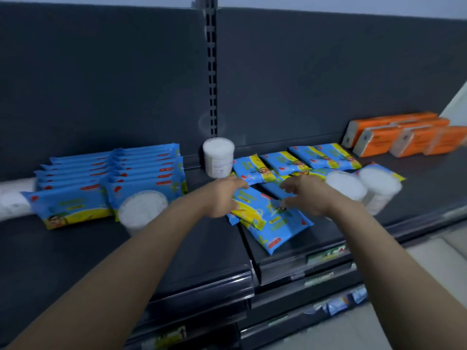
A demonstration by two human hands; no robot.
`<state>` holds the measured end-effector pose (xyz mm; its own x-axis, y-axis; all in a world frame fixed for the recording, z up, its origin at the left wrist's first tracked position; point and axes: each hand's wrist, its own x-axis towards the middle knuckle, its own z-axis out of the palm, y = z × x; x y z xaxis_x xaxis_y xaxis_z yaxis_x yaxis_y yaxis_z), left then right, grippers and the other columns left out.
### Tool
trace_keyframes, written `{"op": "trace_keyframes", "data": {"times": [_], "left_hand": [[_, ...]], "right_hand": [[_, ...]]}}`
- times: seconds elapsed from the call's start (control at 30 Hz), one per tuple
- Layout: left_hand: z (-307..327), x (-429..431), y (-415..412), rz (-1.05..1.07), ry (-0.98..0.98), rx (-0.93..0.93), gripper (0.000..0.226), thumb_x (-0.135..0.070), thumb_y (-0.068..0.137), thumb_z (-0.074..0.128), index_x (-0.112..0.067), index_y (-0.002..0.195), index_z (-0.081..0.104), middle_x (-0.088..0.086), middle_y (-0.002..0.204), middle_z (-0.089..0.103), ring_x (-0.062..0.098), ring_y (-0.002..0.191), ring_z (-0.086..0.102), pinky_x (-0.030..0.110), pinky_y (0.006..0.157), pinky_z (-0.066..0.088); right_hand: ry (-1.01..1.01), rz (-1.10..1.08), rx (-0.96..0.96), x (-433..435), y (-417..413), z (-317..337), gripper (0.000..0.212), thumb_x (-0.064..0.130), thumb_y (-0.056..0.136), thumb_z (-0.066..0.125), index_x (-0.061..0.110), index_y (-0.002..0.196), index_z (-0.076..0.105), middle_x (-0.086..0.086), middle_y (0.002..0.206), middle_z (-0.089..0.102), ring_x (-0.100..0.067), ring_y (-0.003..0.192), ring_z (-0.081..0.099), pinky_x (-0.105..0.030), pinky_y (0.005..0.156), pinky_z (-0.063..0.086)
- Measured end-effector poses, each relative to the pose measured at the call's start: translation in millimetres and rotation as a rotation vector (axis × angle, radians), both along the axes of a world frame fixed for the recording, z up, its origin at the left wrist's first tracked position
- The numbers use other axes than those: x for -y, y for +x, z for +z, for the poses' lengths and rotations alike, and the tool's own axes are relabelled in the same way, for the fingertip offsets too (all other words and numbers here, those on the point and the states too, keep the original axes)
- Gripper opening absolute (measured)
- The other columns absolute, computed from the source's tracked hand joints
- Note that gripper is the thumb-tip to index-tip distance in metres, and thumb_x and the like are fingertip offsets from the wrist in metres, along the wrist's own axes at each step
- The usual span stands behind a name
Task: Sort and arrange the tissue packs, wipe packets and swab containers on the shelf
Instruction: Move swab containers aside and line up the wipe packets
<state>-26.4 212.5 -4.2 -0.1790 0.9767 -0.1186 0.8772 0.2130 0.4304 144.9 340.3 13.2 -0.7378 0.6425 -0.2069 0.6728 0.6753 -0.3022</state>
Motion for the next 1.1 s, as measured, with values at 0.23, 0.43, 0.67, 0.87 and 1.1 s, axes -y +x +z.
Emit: {"op": "trace_keyframes", "data": {"times": [0.23, 0.43, 0.67, 0.87, 1.1], "left_hand": [[1.0, -35.0, -10.9, -0.006, -0.366, -0.087, 0.086, -0.018, 0.079, 0.068, -0.031, 0.148, 0.018, 0.000, 0.154, 0.018, 0.024, 0.138, 0.026, 0.037, 0.111, 0.030], [7.9, 0.6, -10.1, 0.173, -0.137, -0.140, 0.053, -0.030, 0.071, 0.078, -0.018, 0.115, 0.052, 0.004, 0.117, 0.043, 0.025, 0.115, 0.042, 0.037, 0.095, 0.039], [29.4, 44.3, -8.9, 0.384, 0.239, 0.104, 0.025, -0.021, 0.076, 0.074, -0.014, 0.084, 0.051, -0.007, 0.075, 0.054, 0.010, 0.067, 0.052, 0.027, 0.059, 0.039], [37.6, 71.0, -9.4, 0.439, 0.338, 0.240, 0.025, -0.022, 0.076, 0.075, -0.015, 0.080, 0.051, 0.002, 0.082, 0.061, 0.018, 0.076, 0.058, 0.034, 0.067, 0.045], [57.7, 123.7, -21.8, 0.430, 0.401, 0.323, 0.024, -0.020, 0.077, 0.074, -0.019, 0.077, 0.050, 0.003, 0.088, 0.064, 0.016, 0.078, 0.060, 0.026, 0.067, 0.050]], "right_hand": [[-0.113, 0.074, 0.186, 2.3, -3.4, -11.7, 0.081, 0.045, 0.072, 0.076, 0.015, 0.138, 0.039, -0.007, 0.135, 0.040, -0.029, 0.123, 0.045, -0.036, 0.092, 0.043], [-0.108, 0.098, 0.335, 0.9, -9.1, -12.4, 0.097, 0.052, 0.072, 0.072, 0.022, 0.149, 0.021, -0.008, 0.147, 0.015, -0.036, 0.131, 0.036, -0.041, 0.101, 0.039], [-0.077, 0.102, 0.431, 7.6, -18.7, -7.9, 0.092, 0.053, 0.074, 0.070, 0.019, 0.147, 0.026, -0.015, 0.150, 0.013, -0.038, 0.134, 0.032, -0.042, 0.103, 0.036], [-0.054, 0.112, 0.441, 19.2, -15.8, -3.0, 0.073, 0.048, 0.071, 0.075, 0.013, 0.127, 0.044, -0.010, 0.135, 0.035, -0.034, 0.119, 0.043, -0.038, 0.088, 0.041], [-0.116, 0.101, 0.224, 34.4, -14.8, 21.5, 0.033, 0.021, 0.067, 0.083, 0.022, 0.078, 0.053, 0.000, 0.081, 0.058, -0.018, 0.073, 0.053, -0.027, 0.061, 0.040]]}}
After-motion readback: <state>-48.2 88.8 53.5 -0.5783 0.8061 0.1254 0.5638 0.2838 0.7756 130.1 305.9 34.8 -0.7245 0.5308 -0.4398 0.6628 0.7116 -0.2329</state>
